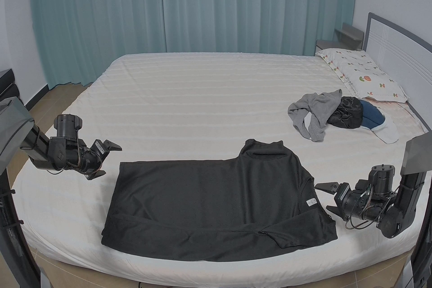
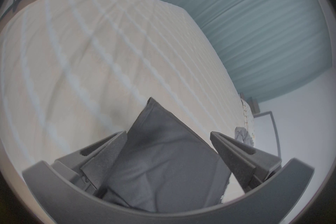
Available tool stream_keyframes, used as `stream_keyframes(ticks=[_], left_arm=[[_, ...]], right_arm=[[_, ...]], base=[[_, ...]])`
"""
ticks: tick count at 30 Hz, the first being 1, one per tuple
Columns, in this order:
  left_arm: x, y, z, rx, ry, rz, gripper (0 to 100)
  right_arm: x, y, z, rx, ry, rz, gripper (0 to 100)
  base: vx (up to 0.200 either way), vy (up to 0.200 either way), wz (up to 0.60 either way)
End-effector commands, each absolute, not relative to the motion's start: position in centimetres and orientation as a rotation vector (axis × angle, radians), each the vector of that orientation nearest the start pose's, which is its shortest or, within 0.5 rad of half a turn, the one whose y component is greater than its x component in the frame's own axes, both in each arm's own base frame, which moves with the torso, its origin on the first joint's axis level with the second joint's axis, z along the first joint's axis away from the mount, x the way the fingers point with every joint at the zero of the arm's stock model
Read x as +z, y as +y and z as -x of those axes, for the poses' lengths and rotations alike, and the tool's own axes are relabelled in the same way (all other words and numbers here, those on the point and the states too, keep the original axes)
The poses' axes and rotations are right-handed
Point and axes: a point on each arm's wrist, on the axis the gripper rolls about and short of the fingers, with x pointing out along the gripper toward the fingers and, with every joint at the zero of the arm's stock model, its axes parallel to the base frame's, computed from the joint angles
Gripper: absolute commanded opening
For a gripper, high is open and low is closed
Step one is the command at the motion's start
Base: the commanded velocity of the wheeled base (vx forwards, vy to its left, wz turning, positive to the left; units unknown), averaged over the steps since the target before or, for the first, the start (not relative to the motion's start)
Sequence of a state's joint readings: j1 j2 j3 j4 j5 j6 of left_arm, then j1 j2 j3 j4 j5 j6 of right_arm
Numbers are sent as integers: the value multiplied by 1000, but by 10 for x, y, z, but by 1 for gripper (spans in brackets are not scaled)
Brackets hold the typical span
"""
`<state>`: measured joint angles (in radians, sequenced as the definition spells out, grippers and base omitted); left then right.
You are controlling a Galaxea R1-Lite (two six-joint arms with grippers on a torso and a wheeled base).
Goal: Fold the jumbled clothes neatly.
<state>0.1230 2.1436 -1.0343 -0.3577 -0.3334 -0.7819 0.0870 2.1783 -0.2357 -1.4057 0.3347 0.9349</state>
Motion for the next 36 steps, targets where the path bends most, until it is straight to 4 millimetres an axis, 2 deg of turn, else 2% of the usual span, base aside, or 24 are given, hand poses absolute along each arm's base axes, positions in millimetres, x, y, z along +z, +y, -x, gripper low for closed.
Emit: stream_keyframes(ticks=[1, 5, 11, 16, 25, 36], left_arm=[[25, 39, -410, 58, 812, 823, 100], [19, 36, -425, 19, 797, 781, 100], [2, 32, -448, -57, 778, 629, 100], [-14, 30, -464, -68, 735, 595, 100], [-30, 32, -454, -78, 670, 592, 100], [-27, 34, -457, -79, 622, 596, 100]], right_arm=[[6, 22, -269, 115, 674, -1018, 100], [1, 17, -270, 123, 694, -1037, 100], [-2, 5, -273, 120, 699, -1093, 100], [-11, 5, -275, 116, 719, -1097, 100], [-11, 6, -275, 118, 723, -1099, 100], [-12, 6, -275, 118, 723, -1099, 100]], base=[[0, 0, 0], [0, 0, 0], [0, 0, 0], [0, 0, 0], [0, 0, 0], [0, 0, 0]])
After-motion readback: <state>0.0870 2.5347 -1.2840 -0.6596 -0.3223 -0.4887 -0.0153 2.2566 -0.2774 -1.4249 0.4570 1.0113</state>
